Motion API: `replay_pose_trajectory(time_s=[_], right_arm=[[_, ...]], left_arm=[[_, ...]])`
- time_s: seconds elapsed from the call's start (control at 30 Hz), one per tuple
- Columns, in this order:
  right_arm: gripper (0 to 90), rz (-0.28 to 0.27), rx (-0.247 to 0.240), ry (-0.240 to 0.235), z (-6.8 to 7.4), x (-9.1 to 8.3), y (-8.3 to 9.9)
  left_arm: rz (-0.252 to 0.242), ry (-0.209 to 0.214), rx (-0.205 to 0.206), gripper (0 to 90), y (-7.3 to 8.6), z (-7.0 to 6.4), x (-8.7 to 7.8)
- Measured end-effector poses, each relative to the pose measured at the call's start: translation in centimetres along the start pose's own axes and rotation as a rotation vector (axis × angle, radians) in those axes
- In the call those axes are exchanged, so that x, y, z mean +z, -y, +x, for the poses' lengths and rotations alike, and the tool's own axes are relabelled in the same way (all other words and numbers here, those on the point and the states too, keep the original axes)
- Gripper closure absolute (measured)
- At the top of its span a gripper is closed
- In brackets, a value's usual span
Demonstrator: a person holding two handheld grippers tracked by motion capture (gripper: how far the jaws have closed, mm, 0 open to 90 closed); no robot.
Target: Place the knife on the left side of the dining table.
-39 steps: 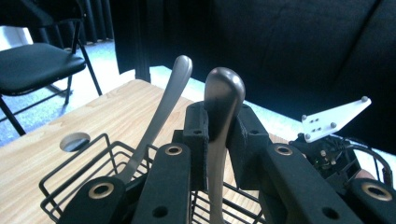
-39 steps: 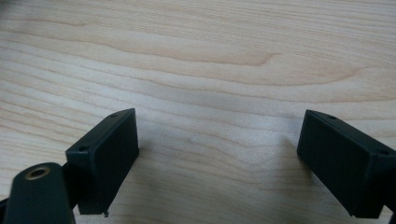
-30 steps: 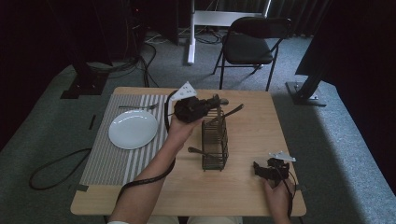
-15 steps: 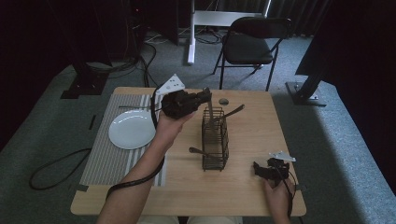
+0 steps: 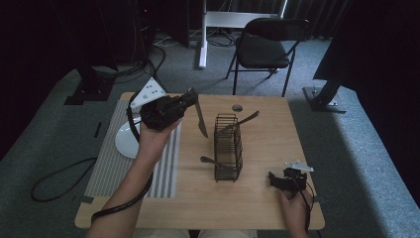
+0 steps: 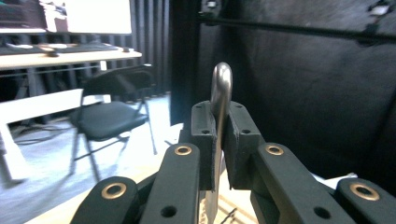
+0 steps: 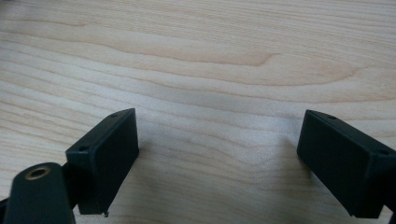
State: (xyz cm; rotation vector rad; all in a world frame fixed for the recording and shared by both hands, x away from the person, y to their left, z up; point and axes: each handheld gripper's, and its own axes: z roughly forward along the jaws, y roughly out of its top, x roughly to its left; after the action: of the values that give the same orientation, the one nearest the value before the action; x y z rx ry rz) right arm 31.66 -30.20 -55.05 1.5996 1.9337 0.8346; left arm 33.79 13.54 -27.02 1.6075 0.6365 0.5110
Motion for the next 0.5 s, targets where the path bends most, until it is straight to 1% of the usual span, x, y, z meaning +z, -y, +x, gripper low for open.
replay_pose_trajectory(time_s=[0.03,0.17,0.23,0.33,0.37,0.43,0.5], right_arm=[[11.7,0.000,0.000,0.000,0.0,0.0,0.0],[11.7,0.000,0.000,0.001,0.0,0.0,0.0],[11.7,0.000,0.000,0.001,0.0,0.0,0.0],[11.7,0.000,0.001,0.001,0.0,0.0,0.0],[11.7,0.000,0.001,0.001,0.0,0.0,0.0],[11.7,0.000,0.001,0.001,0.0,0.0,0.0],[11.7,0.000,0.002,0.002,0.0,0.0,0.0]], left_arm=[[-0.004,-0.018,-0.005,84.3,0.2,0.1,-0.6],[-0.011,-0.066,-0.011,84.3,0.9,0.7,-2.4],[-0.012,-0.109,-0.007,84.3,1.4,1.0,-3.5],[-0.013,-0.129,-0.030,84.3,2.2,1.7,-4.6],[-0.013,-0.148,-0.035,84.3,2.6,1.9,-5.2],[-0.014,-0.156,-0.048,84.3,3.3,2.2,-5.7],[-0.001,-0.177,-0.049,84.3,4.1,2.5,-6.1]])
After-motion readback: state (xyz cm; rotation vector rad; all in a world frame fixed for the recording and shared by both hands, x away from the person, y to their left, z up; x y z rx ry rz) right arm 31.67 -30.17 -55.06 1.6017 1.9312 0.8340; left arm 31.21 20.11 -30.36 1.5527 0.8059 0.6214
